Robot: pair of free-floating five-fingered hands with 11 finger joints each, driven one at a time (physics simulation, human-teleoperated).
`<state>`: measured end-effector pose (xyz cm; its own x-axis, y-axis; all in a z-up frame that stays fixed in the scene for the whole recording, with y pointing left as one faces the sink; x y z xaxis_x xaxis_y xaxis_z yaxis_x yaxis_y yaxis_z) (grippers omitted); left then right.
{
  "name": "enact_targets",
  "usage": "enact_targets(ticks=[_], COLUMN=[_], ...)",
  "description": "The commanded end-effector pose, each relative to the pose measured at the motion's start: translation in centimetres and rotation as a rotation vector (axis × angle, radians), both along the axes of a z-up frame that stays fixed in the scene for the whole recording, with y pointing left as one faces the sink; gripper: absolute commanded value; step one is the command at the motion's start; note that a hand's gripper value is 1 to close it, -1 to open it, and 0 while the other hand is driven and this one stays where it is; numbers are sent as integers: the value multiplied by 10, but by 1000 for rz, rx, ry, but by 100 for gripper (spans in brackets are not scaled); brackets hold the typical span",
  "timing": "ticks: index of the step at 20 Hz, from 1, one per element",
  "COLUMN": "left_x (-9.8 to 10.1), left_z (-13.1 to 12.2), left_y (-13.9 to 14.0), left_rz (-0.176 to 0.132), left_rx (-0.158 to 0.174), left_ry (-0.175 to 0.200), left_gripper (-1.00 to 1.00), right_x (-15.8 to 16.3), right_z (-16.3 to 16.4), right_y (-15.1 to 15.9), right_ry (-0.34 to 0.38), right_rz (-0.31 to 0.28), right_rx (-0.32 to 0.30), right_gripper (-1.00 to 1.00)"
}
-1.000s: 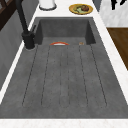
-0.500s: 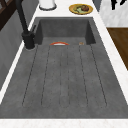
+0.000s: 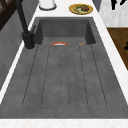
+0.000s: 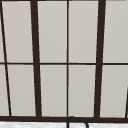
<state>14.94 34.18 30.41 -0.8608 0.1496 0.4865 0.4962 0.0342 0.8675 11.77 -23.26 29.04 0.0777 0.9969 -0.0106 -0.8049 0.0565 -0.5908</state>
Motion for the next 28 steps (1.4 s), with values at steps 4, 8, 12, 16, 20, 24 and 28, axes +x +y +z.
enact_targets(ticks=[4,8,12,16,20,24,28], left_x=[-3,-3,1,1,1,1,1], left_z=[-17,-29,-41,-58,-61,-61,-61], left_y=[-44,-65,-73,-79,-86,-85,-88], left_rz=[18,37,82,88,93,9,14], left_rx=[47,51,39,52,45,35,33], left_ry=[-3,-1,-1,19,0,0,0], left_gripper=[-100,-100,-100,-100,-100,-100,-100], right_x=[0,0,0,0,0,0,0], right_z=[0,0,0,0,0,0,0], right_y=[0,0,0,0,0,0,0], right_ry=[0,0,0,0,0,0,0], right_rz=[0,0,0,0,0,0,0], right_rx=[0,0,0,0,0,0,0], right_gripper=[0,0,0,0,0,0,0])
